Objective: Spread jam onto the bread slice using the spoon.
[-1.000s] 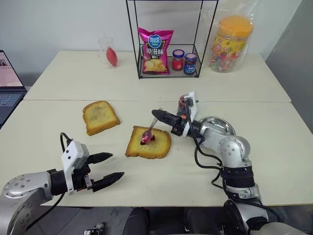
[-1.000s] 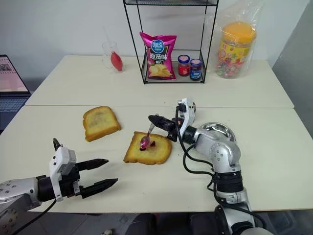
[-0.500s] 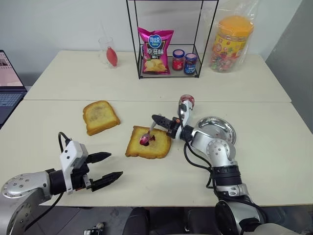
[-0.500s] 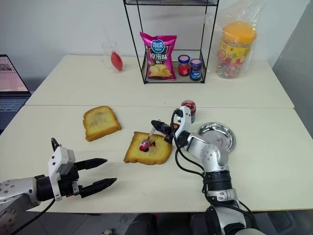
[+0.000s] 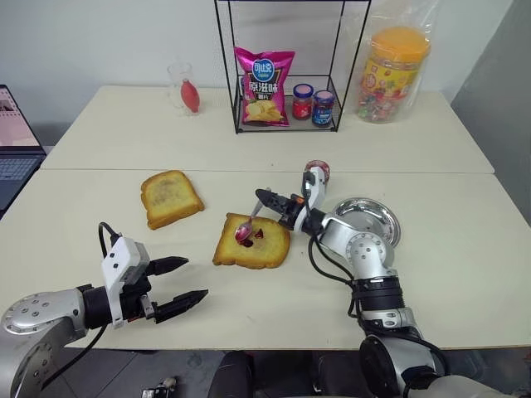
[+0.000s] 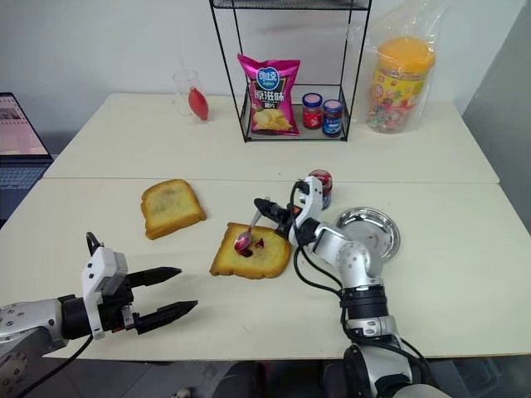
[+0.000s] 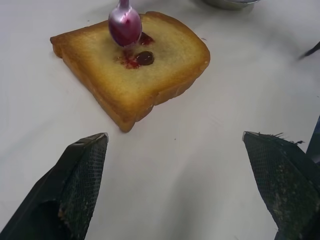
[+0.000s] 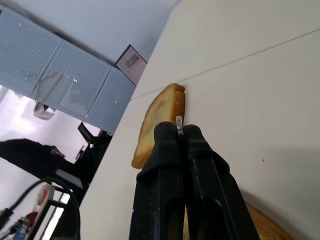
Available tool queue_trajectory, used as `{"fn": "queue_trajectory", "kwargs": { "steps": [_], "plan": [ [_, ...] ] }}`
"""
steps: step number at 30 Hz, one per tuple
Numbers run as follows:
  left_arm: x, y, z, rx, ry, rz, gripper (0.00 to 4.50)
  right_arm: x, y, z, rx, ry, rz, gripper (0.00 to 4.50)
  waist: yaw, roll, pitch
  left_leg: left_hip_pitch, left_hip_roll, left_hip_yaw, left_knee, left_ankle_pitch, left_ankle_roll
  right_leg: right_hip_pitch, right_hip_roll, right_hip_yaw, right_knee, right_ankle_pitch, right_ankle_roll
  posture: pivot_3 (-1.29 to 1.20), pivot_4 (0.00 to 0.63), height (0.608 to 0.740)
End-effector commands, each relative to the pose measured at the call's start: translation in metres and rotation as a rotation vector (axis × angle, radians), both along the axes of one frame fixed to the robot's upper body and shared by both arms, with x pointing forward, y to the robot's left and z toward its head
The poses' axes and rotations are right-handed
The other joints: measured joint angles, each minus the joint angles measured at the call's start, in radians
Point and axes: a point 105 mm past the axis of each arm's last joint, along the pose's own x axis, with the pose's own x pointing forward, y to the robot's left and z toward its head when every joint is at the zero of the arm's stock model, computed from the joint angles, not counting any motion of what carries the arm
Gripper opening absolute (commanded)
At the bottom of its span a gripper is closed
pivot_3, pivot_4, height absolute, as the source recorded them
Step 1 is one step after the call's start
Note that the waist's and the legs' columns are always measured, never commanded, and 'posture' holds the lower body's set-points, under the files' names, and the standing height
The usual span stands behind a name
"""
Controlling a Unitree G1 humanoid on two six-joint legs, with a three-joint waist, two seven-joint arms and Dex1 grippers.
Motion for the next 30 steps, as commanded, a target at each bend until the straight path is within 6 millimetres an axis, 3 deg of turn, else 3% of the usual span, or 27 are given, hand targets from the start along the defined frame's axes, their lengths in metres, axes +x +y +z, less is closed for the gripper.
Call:
{"fn": "queue_trajectory", "kwargs": {
  "steps": [1,17,30],
  "plan": [
    [0.000,-0.001,0.008,0.019,-0.035,-0.018,4.50,-0.004,-0.004,0.019,0.053,-0.015,0.029,0.02,0.000,0.000,0.000,0.000,0.000,0.000,0.000,0.000,0.000,0.000,0.000,0.000,0.000,0.000,0.000,0.00,0.150,0.740],
    [-0.001,-0.001,0.006,0.033,-0.027,-0.031,4.50,-0.013,0.000,-0.012,-0.074,0.007,0.048,0.02,-0.001,0.000,0.000,0.000,0.000,0.000,-0.002,0.000,0.000,0.000,0.000,0.000,-0.001,0.000,0.000,0.00,0.150,0.740],
    [-0.002,-0.002,0.005,0.038,-0.022,-0.047,4.50,-0.001,0.000,-0.031,-0.153,-0.042,-0.013,0.02,-0.001,0.000,0.000,0.001,0.000,0.001,-0.004,0.000,0.000,0.000,0.000,0.000,-0.002,0.000,0.000,0.00,0.150,0.740]
  ]
}}
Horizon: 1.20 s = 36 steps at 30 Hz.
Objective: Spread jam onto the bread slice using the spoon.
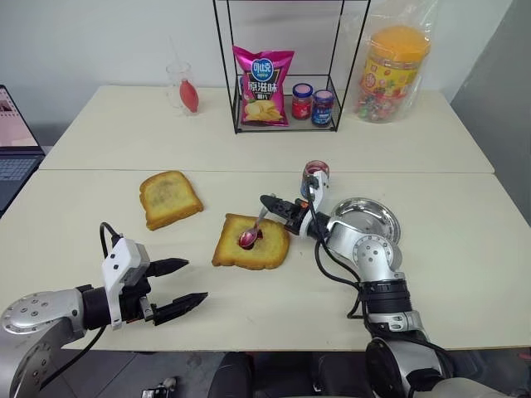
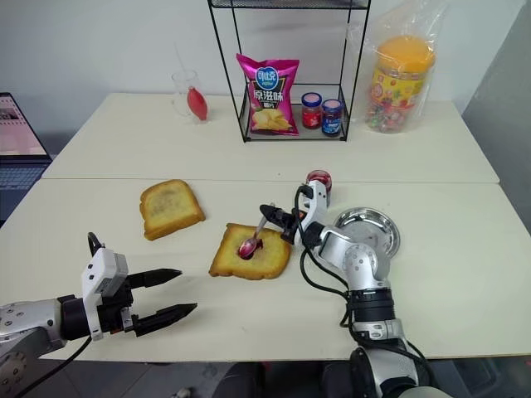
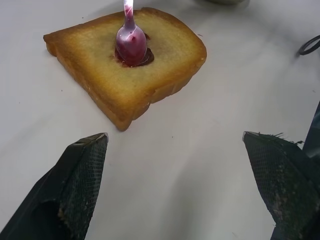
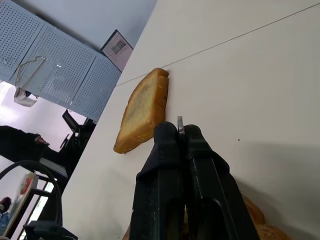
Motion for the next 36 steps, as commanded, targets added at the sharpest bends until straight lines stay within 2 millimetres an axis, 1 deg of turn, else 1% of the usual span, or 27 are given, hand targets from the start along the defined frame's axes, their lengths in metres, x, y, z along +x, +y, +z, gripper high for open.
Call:
{"fn": "queue_trajectory", "kwargs": {
  "steps": [1,3,7,9,11,13,15,19,22,25,32,36],
  "plan": [
    [0.000,-0.002,0.006,0.024,-0.030,-0.028,4.50,0.005,-0.002,-0.005,-0.028,-0.025,-0.029,0.02,0.000,0.000,0.000,0.000,0.000,0.000,0.000,0.000,0.000,0.000,0.000,0.000,0.000,0.000,0.000,0.00,0.150,0.740],
    [0.000,-0.002,0.006,0.025,-0.030,-0.029,4.50,0.008,-0.003,-0.002,-0.018,-0.033,-0.041,0.02,0.000,0.000,0.000,0.001,0.000,0.000,0.000,0.000,0.000,0.000,0.000,0.000,0.000,0.000,0.000,0.00,0.150,0.740],
    [0.000,-0.002,0.005,0.026,-0.030,-0.029,4.50,0.008,-0.004,0.023,0.045,-0.062,-0.031,0.02,0.000,0.000,0.000,0.001,0.000,0.000,-0.001,0.000,0.000,0.000,0.000,0.000,0.000,0.000,0.000,0.00,0.150,0.740],
    [0.000,-0.002,0.005,0.026,-0.030,-0.029,4.50,0.002,-0.004,0.038,0.081,-0.083,0.006,0.02,0.002,0.000,0.000,0.001,0.000,0.000,-0.001,0.000,0.000,0.000,0.000,0.000,0.000,0.000,0.000,0.00,0.150,0.740],
    [0.000,-0.002,0.005,0.026,-0.029,-0.029,4.50,-0.001,-0.006,0.046,0.101,-0.090,0.018,0.02,0.002,0.000,0.000,0.000,0.000,0.000,-0.001,0.000,0.000,0.000,0.000,0.000,0.000,0.000,0.000,0.00,0.150,0.740],
    [0.000,-0.002,0.005,0.026,-0.029,-0.029,4.50,-0.003,-0.009,0.050,0.111,-0.087,0.018,0.02,0.002,0.000,0.000,0.000,0.000,0.000,-0.001,0.000,0.000,0.000,0.000,0.000,0.000,0.000,0.000,0.00,0.150,0.740],
    [0.000,-0.002,0.004,0.026,-0.028,-0.029,4.50,-0.005,-0.013,0.051,0.111,-0.078,0.023,0.02,0.002,0.000,0.000,0.001,0.000,0.000,-0.004,0.000,0.000,0.000,0.000,0.000,0.000,0.000,0.000,0.00,0.150,0.740],
    [0.000,-0.002,0.004,0.026,-0.027,-0.030,4.50,-0.010,-0.015,0.041,0.088,-0.043,0.033,0.02,0.001,0.000,0.000,0.002,0.000,0.000,-0.008,0.000,0.000,-0.001,0.000,0.000,0.000,-0.001,-0.001,0.00,0.150,0.740],
    [0.001,-0.003,0.004,0.025,-0.027,-0.032,4.50,-0.012,-0.012,0.029,0.066,-0.011,0.036,0.02,0.001,0.000,0.000,0.002,0.000,0.000,-0.010,0.000,0.000,-0.001,0.000,0.000,0.000,-0.002,-0.004,0.00,0.150,0.740],
    [0.001,-0.003,0.003,0.026,-0.027,-0.034,4.50,-0.014,-0.009,0.023,0.058,0.009,0.043,0.02,0.001,0.000,0.000,0.002,0.000,0.000,-0.011,0.000,0.000,-0.001,0.000,-0.001,0.000,-0.003,-0.004,0.00,0.150,0.740],
    [-0.001,-0.002,0.002,0.028,-0.023,-0.035,4.50,-0.019,-0.002,0.021,0.090,0.055,0.064,0.02,0.001,0.000,0.000,0.002,0.000,-0.001,-0.010,0.000,0.000,-0.001,0.000,-0.001,0.000,-0.003,-0.004,0.00,0.150,0.740],
    [-0.002,-0.002,0.001,0.028,-0.019,-0.038,4.50,-0.021,0.001,0.030,0.137,0.060,0.077,0.02,0.001,0.000,0.000,0.002,0.000,-0.001,-0.010,0.000,0.000,-0.001,0.000,-0.001,0.000,-0.003,-0.004,0.00,0.150,0.740]
  ]
}}
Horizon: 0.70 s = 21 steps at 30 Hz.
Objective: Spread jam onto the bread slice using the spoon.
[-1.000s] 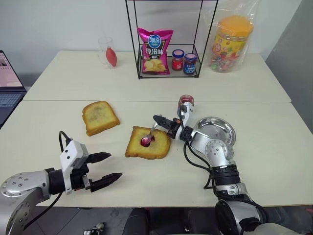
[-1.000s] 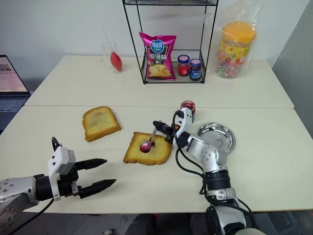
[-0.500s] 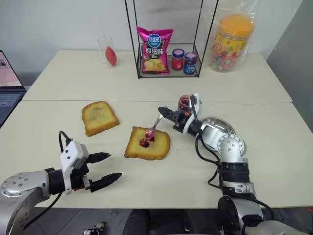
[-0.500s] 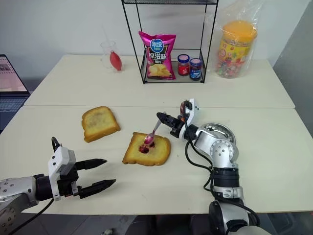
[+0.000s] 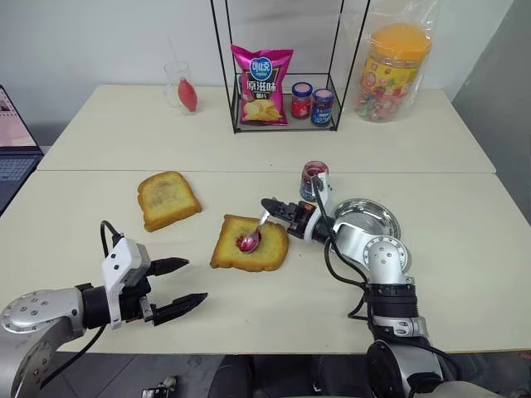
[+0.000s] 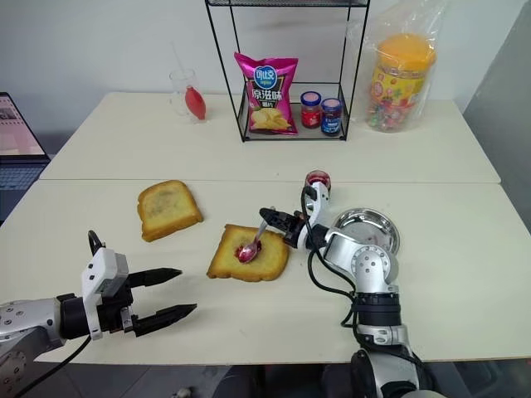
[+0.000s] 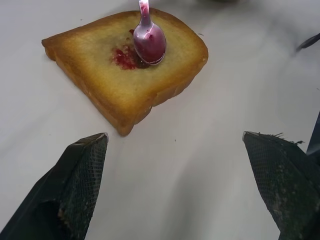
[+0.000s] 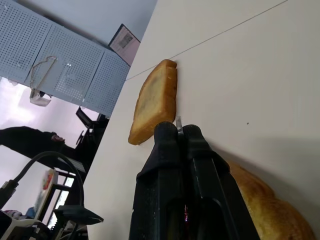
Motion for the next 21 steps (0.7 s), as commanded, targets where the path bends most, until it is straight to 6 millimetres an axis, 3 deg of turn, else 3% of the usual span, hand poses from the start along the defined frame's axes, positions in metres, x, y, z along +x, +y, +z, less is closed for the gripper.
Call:
{"fn": "queue_trajectory", "kwargs": {
  "steps": [1,6,21],
  "plan": [
    [-0.001,-0.003,0.001,0.010,-0.009,-0.023,4.50,-0.004,0.003,0.022,0.068,-0.042,0.021,0.02,0.000,0.000,0.000,0.000,0.000,0.000,0.000,0.000,0.000,0.000,0.000,0.000,0.000,0.000,0.000,0.00,0.150,0.740],
    [-0.001,-0.003,0.000,0.010,-0.010,-0.022,4.50,-0.008,0.007,0.029,0.061,-0.075,0.043,0.02,0.000,0.000,0.000,0.000,0.000,0.000,0.000,0.000,0.000,0.000,0.000,0.000,0.000,0.000,0.000,0.00,0.150,0.740],
    [-0.002,-0.004,-0.001,0.009,-0.009,-0.028,4.50,0.009,-0.001,-0.014,-0.111,-0.096,-0.047,0.02,-0.001,0.000,0.000,0.000,0.000,0.000,0.000,0.000,0.000,0.000,0.000,0.000,0.000,0.000,0.000,0.00,0.150,0.740]
  ]
}}
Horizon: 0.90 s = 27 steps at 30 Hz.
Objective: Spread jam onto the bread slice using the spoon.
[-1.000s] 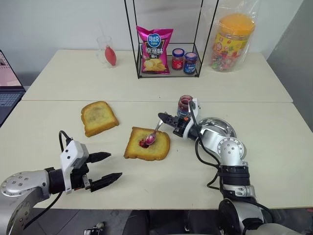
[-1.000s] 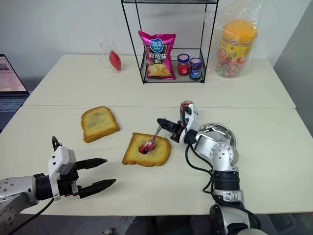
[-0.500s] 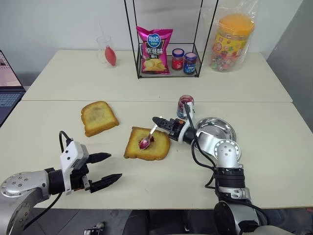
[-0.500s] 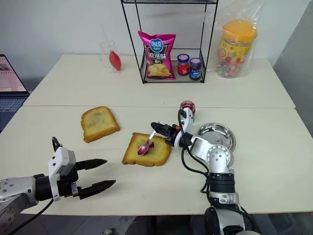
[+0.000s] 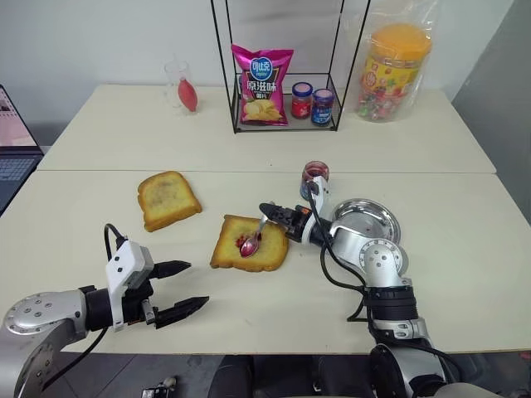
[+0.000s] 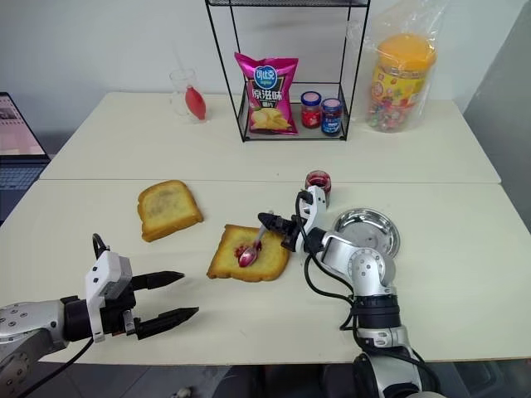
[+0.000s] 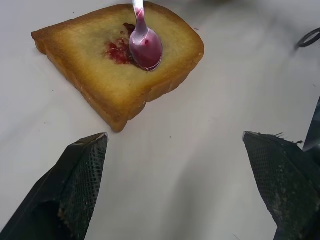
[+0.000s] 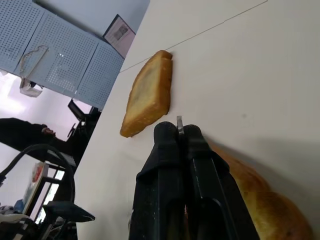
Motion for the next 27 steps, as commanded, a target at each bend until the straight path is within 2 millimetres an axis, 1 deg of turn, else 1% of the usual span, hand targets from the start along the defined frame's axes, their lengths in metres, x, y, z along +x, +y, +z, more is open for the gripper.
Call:
{"fn": "queue_trajectory", "kwargs": {
  "steps": [1,5,10,12,15,18,20,21,23,25,27],
  "plan": [
    [0.000,-0.002,0.003,0.010,-0.022,-0.018,4.50,0.008,-0.002,-0.004,-0.020,-0.031,-0.042,0.02,0.000,0.000,0.000,0.000,0.000,0.000,0.000,0.000,0.000,0.000,0.000,0.000,0.000,0.000,0.000,0.00,0.150,0.740],
    [0.000,-0.003,0.003,0.010,-0.023,-0.020,4.50,0.014,-0.002,-0.005,0.001,-0.024,-0.077,0.02,0.000,-0.001,-0.001,0.001,0.000,0.000,0.000,0.000,0.000,0.001,0.000,0.000,0.000,0.000,0.000,0.00,0.150,0.740],
    [0.001,-0.004,0.004,0.009,-0.023,-0.023,4.50,0.018,0.002,0.003,0.040,-0.024,-0.091,0.02,0.000,-0.001,-0.001,0.001,0.000,0.000,0.000,0.000,0.000,0.001,0.000,0.000,0.000,0.000,0.000,0.00,0.150,0.740],
    [0.001,-0.004,0.004,0.010,-0.023,-0.024,4.50,0.021,-0.001,0.007,0.041,-0.037,-0.100,0.02,0.000,-0.001,-0.001,0.001,0.000,0.000,0.000,0.000,0.000,0.001,0.000,0.000,0.000,0.000,0.000,0.00,0.150,0.740],
    [0.001,-0.004,0.004,0.010,-0.024,-0.024,4.50,0.027,-0.011,0.014,0.035,-0.059,-0.113,0.02,0.001,-0.001,-0.001,0.001,0.000,0.000,0.000,0.000,0.000,0.001,0.000,0.000,0.000,0.000,0.000,0.00,0.150,0.740],
    [0.001,-0.004,0.005,0.010,-0.024,-0.023,4.50,0.027,-0.018,0.022,0.039,-0.078,-0.111,0.02,0.003,-0.001,-0.001,0.001,0.000,0.000,0.001,0.000,0.000,0.001,0.000,0.000,0.000,0.000,0.000,0.00,0.150,0.740],
    [0.001,-0.004,0.005,0.010,-0.025,-0.022,4.50,0.024,-0.021,0.031,0.046,-0.099,-0.095,0.02,0.004,-0.001,-0.001,0.000,0.000,0.000,0.001,0.000,0.000,0.001,0.000,0.000,0.000,0.000,0.000,0.00,0.150,0.740],
    [0.001,-0.004,0.005,0.010,-0.025,-0.021,4.50,0.019,-0.021,0.039,0.060,-0.111,-0.069,0.02,0.003,-0.001,-0.001,0.000,0.000,0.000,0.001,0.000,0.000,0.001,0.000,0.000,0.000,0.000,0.000,0.00,0.150,0.740],
    [0.001,-0.004,0.005,0.009,-0.024,-0.020,4.50,0.010,-0.020,0.048,0.081,-0.120,-0.026,0.02,0.003,-0.001,0.000,0.000,0.000,0.000,0.000,0.000,0.000,0.001,0.000,0.000,0.000,0.000,0.000,0.00,0.150,0.740],
    [0.001,-0.005,0.005,0.008,-0.024,-0.020,4.50,0.003,-0.017,0.050,0.093,-0.113,0.003,0.02,0.003,-0.001,0.000,0.000,0.000,0.000,0.000,0.000,0.000,0.000,0.000,0.000,0.000,0.000,0.000,0.00,0.150,0.740],
    [0.001,-0.004,0.005,0.008,-0.025,-0.020,4.50,-0.003,-0.011,0.046,0.094,-0.094,0.021,0.02,0.003,-0.001,-0.001,0.000,0.000,-0.001,0.000,0.000,0.000,0.000,0.000,0.000,0.000,0.000,0.000,0.00,0.150,0.740]
  ]
}}
